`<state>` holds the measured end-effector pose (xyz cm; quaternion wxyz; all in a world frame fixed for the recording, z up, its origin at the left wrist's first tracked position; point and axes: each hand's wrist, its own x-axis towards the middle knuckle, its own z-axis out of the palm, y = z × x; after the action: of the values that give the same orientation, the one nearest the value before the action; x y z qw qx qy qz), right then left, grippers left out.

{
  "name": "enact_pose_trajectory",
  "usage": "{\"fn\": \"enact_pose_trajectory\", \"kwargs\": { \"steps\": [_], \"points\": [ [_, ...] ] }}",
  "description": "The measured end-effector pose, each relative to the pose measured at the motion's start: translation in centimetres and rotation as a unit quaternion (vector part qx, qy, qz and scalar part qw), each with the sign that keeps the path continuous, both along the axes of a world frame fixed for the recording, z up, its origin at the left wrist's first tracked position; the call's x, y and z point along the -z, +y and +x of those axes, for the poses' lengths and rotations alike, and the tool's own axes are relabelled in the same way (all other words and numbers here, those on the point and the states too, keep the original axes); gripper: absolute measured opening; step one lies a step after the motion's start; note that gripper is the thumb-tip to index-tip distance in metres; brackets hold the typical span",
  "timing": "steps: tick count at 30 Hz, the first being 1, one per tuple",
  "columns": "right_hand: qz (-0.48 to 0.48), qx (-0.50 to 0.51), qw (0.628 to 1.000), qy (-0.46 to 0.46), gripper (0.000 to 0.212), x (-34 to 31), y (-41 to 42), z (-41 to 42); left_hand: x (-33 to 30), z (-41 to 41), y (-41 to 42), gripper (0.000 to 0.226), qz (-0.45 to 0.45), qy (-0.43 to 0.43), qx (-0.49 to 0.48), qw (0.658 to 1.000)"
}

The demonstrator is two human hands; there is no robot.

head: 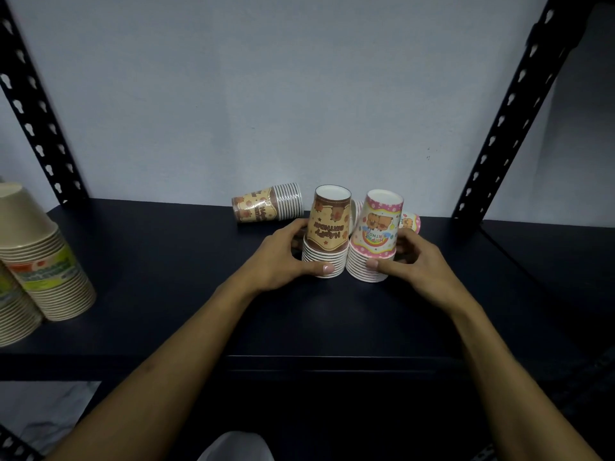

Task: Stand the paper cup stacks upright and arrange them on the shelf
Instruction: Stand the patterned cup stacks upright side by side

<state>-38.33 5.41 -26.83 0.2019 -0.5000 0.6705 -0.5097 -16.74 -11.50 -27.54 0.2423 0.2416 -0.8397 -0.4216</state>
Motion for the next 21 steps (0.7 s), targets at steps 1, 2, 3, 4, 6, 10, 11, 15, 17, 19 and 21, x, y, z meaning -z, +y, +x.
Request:
{"fn": "enact_pose_trajectory", "kwargs": {
  "steps": [1,2,3,4,6,10,11,15,17,19,21],
  "points": [
    [0.0,-0.003,1.0,-0.002,0.067,0.02,-0.03,0.03,0.0,0.03,-0.01,0.089,0.0,-0.001,0.0,1.0],
    [0.001,-0.005,1.0,-0.005,0.066,-0.03,-0.04,0.14,-0.03,0.06,0.02,0.09,0.003,-0.003,-0.001,1.0],
    [0.0,-0.006,1.0,-0.01,0.065,-0.05,-0.08,0.29,-0.05,0.11,0.04,0.091,0.006,-0.004,-0.002,1.0],
    [-0.002,-0.008,1.0,-0.012,0.065,-0.08,-0.1,0.46,-0.07,0.15,0.08,0.092,0.009,-0.004,-0.003,1.0],
    [-0.003,-0.008,1.0,0.0,0.063,-0.06,-0.16,0.72,-0.15,0.2,0.22,0.09,0.012,-0.006,-0.005,1.0],
    [-0.011,-0.017,1.0,-0.009,0.06,-0.25,0.11,0.68,-0.39,0.25,0.53,0.085,0.019,-0.002,-0.003,1.0],
    [-0.011,-0.022,1.0,-0.013,0.062,-0.35,0.21,0.69,-0.42,0.28,0.53,0.085,0.02,-0.002,-0.003,1.0],
    [-0.004,-0.025,1.0,-0.01,0.064,-0.3,0.16,0.54,-0.37,0.37,0.51,0.088,0.024,-0.006,-0.004,1.0],
    [-0.003,-0.014,1.0,0.002,0.065,-0.13,-0.01,0.54,-0.34,0.37,0.55,0.087,0.024,-0.005,-0.005,1.0],
    [-0.003,-0.003,1.0,0.009,0.069,0.04,-0.06,0.63,-0.37,0.32,0.59,0.086,0.025,-0.006,-0.005,1.0],
    [-0.006,0.0,1.0,-0.002,0.068,0.09,0.02,0.66,-0.43,0.26,0.57,0.085,0.023,-0.008,-0.004,1.0]
  ]
}}
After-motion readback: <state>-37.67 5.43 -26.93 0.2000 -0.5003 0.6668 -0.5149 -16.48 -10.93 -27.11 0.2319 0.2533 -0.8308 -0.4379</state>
